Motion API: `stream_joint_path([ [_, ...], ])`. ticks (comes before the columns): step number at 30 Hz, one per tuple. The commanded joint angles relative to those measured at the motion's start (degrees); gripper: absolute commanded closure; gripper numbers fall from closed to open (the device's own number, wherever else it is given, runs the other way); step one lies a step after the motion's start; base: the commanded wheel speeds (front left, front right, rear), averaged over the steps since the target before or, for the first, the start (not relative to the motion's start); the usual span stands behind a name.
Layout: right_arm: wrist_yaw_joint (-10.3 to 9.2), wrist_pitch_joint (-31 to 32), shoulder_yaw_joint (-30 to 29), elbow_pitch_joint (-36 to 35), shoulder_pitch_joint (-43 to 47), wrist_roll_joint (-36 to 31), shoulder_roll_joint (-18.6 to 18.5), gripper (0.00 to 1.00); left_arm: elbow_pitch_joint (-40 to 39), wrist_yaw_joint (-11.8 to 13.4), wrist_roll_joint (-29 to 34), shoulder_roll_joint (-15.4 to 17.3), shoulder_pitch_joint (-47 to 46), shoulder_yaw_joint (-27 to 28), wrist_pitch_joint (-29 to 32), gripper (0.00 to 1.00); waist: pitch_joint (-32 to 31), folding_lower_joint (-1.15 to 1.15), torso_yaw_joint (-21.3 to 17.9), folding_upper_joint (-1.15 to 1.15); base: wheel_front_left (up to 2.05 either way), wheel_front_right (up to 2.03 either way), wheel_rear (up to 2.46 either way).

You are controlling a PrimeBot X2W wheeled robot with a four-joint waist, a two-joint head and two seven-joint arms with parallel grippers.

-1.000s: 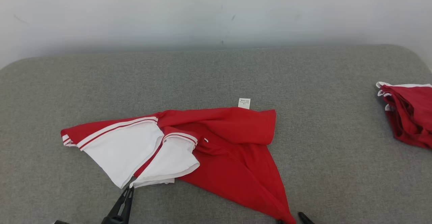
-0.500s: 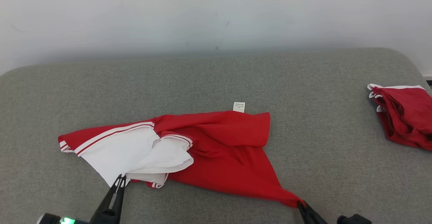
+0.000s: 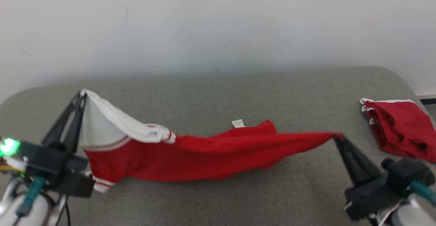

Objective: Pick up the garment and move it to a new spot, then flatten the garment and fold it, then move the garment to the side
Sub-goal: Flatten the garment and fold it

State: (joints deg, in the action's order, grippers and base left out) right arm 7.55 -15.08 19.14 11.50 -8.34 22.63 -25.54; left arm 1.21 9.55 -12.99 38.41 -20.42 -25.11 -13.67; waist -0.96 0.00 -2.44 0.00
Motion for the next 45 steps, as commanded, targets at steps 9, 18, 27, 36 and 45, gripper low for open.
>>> stream_joint_path([
  [9, -0.15, -0.06, 1.28, -4.55, -13.53, 2.72, -10.09, 1.00, -1.95, -6.54, -5.92, 1.56, -12.50, 3.43, 2.39, 1.00, -2.56, 0.00, -0.79, 0.00, 0.00, 0.00, 0.00],
  [18, -0.15, 2.71, 4.39, -6.85, -27.40, 6.33, -18.12, 1.00, -3.02, -11.09, -5.07, 3.00, -25.60, 3.12, 5.73, 1.00, -4.28, 0.00, -1.15, 0.00, 0.00, 0.00, 0.00],
  [27, -0.15, 5.08, 5.94, -5.43, -34.28, 13.66, -22.11, 1.00, 0.56, -13.86, -5.67, 2.46, -35.70, 2.99, 6.34, 1.00, -4.77, 0.00, -1.11, 0.00, 0.00, 0.00, 0.00],
  [36, -0.15, 9.61, 9.30, -4.46, -38.15, 19.41, -24.00, 1.00, 5.90, -15.37, -7.12, 0.13, -42.51, 1.42, 6.41, 1.00, -3.02, 0.00, -1.47, 0.00, 0.00, 0.00, 0.00],
  [45, -0.15, 17.91, 18.22, 3.65, -50.07, 22.46, -18.90, 1.00, 19.27, -16.83, -4.85, -3.16, -54.77, -9.25, 7.84, 1.00, 5.67, 0.00, -2.55, 0.00, 0.00, 0.00, 0.00],
])
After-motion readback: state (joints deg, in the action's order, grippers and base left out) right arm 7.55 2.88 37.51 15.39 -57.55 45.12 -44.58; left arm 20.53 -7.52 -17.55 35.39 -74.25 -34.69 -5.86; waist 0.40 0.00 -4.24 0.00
